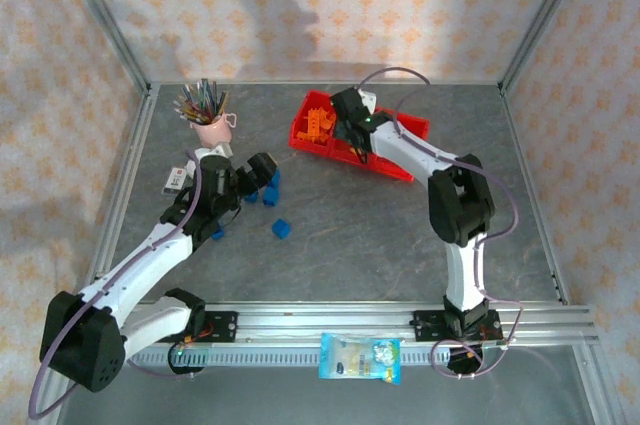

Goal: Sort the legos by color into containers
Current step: Place the lego in the container, then pick up the lego from the center of the table.

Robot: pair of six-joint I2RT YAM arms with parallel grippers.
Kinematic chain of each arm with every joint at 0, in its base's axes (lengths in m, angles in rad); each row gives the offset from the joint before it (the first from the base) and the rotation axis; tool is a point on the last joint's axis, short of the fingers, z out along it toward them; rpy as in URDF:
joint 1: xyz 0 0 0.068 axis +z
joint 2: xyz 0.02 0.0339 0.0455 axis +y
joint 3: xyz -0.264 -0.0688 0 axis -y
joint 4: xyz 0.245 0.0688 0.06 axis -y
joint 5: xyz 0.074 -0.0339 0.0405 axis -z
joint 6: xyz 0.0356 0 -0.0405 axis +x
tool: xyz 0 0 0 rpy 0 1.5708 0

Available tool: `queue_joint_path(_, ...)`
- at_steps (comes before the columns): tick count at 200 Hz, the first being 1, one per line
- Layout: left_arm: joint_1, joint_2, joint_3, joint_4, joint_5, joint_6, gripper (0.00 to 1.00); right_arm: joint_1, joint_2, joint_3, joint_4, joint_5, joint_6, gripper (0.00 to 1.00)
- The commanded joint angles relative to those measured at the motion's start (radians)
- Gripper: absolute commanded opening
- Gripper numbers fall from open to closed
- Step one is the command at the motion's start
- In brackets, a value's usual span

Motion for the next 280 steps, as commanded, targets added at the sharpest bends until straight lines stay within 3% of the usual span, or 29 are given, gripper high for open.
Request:
queue_joint_path(1, 0.008, 0.009, 0.038, 0.056, 0.014, 0.024, 0.99, -0.016, 0.051, 0.082, -0.002, 0.051, -0.067, 0.68)
queue_joint_path(38, 0.01, 0.008, 0.038, 0.055, 0.01, 0.027, 0.99, -0.021, 0.082, 0.165, -0.038, 0.063, -0.088, 0.78)
queue_joint_path(65, 0.013, -0.004, 0.03, 0.054, 0.006, 0.029, 0.99, -0.019, 0.044, 0.154, -0.052, 0.049, -0.097, 0.81)
queue_joint_path(121, 0.026, -0.075, -0.006, 0.012, -0.01, 0.023, 0.99, 0.045, -0.161, -0.096, 0.003, -0.034, -0.112, 0.82)
queue_joint_path(195, 0.046, -0.26, -0.089, -0.162, -0.063, 0.027, 0.99, 0.205, -0.349, -0.35, 0.002, -0.152, -0.133, 0.81)
queue_joint_path(280, 0.048, -0.42, -0.153, -0.296, -0.146, -0.023, 0.99, 0.417, -0.378, -0.527, 0.092, -0.262, -0.108, 0.82)
